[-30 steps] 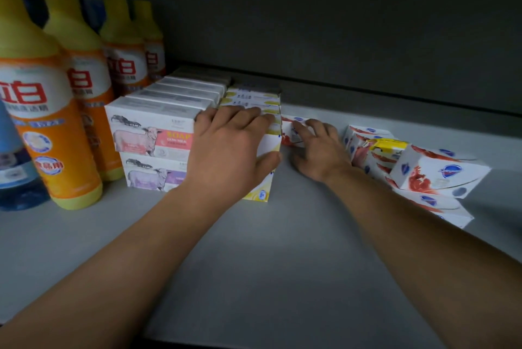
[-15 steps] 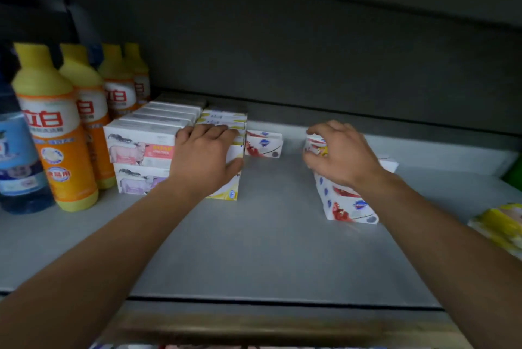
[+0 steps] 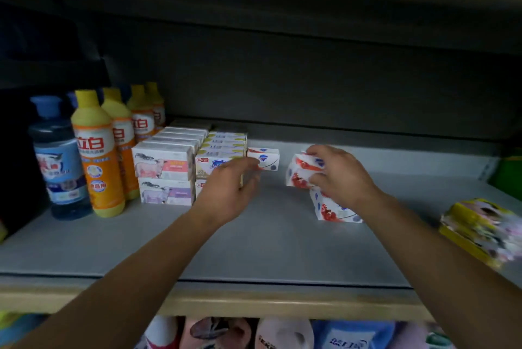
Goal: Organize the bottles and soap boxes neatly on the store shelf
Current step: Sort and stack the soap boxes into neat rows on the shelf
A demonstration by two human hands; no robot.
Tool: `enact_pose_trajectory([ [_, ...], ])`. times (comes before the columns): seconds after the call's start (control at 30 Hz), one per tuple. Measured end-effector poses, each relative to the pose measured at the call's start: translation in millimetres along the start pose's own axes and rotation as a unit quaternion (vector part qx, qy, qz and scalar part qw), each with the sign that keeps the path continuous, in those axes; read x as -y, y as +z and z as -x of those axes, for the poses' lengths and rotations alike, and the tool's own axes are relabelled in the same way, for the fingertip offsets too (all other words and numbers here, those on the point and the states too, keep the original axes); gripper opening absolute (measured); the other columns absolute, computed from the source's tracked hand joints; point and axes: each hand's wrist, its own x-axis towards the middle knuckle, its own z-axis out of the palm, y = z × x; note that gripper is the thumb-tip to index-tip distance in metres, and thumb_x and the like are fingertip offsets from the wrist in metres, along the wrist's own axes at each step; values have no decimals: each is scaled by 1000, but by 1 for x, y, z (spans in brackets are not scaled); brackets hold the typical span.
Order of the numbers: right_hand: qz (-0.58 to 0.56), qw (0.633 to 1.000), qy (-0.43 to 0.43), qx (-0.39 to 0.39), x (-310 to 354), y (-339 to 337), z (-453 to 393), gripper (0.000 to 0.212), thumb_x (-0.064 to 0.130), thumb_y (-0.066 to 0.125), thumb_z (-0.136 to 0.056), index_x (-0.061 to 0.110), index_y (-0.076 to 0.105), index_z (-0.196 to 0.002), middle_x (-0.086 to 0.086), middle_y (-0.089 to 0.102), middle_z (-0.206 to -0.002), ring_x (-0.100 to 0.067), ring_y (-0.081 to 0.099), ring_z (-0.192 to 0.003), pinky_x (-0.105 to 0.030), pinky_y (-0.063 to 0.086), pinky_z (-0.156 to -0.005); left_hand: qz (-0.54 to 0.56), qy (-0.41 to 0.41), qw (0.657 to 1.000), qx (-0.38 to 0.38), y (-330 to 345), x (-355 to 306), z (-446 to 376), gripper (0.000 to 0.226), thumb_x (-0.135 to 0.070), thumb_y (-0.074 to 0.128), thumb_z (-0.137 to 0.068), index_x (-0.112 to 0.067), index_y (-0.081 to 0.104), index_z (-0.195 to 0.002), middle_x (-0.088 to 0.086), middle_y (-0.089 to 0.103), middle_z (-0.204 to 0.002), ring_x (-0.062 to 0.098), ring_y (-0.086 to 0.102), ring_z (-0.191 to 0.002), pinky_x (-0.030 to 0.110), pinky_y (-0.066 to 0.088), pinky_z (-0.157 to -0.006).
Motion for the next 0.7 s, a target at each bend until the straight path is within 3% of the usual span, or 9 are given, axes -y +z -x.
enact_pose_trajectory([
  [0.07, -58, 997, -41, 37, 26, 7, 12, 59, 23, 74, -78, 27, 48, -131, -1, 61, -127, -21, 55, -116, -31, 44, -94, 157, -59, 984, 55, 2, -1, 16, 29, -18, 66, -90, -24, 65, -118, -3, 69, -114, 10, 65, -100, 24, 49, -89],
  [0.13, -88, 991, -75, 63, 46, 16, 22, 60, 26, 75, -77, 29, 48, -130, -1, 62, -125, -20, 56, -115, -30, 45, -92, 238, -74, 964, 89, 1, 3, 29, 31, -21, 71, -84, -23, 65, -115, -1, 70, -108, 19, 68, -92, 31, 54, -85],
  [0.23, -114, 986, -100, 74, 66, 29, 32, 57, 31, 75, -79, 36, 49, -129, 7, 61, -127, -12, 53, -116, -24, 38, -85, 275, -97, 954, 73, -8, 19, 43, 27, -9, 72, -86, -10, 66, -112, 9, 70, -108, 37, 69, -88, 47, 57, -84],
  [0.43, -170, 980, -100, 22, 83, 67, 43, 76, 40, 79, -70, 32, 45, -137, 13, 46, -140, -6, 40, -128, -16, 31, -93, 357, -154, 921, 13, -29, 46, 57, 13, -7, 62, -92, -9, 72, -101, 11, 75, -99, 27, 71, -91, 36, 61, -75],
  [0.57, -233, 966, -106, 38, 83, 95, 51, 92, 21, 79, -68, 30, 32, -147, 12, 31, -150, -4, 34, -137, -26, 34, -111, 414, -250, 873, -59, -31, 63, 64, 10, -11, 61, -94, -5, 70, -93, 14, 74, -96, 29, 70, -93, 41, 61, -76],
  [0.7, -286, 953, -99, 18, 81, 116, 54, 86, 8, 72, -73, 33, 33, -146, 15, 35, -145, -7, 45, -129, -29, 45, -103, 406, -271, 871, -62, -27, 68, 62, 20, -16, 61, -95, -6, 68, -80, 9, 75, -84, 26, 71, -79, 34, 62, -65],
])
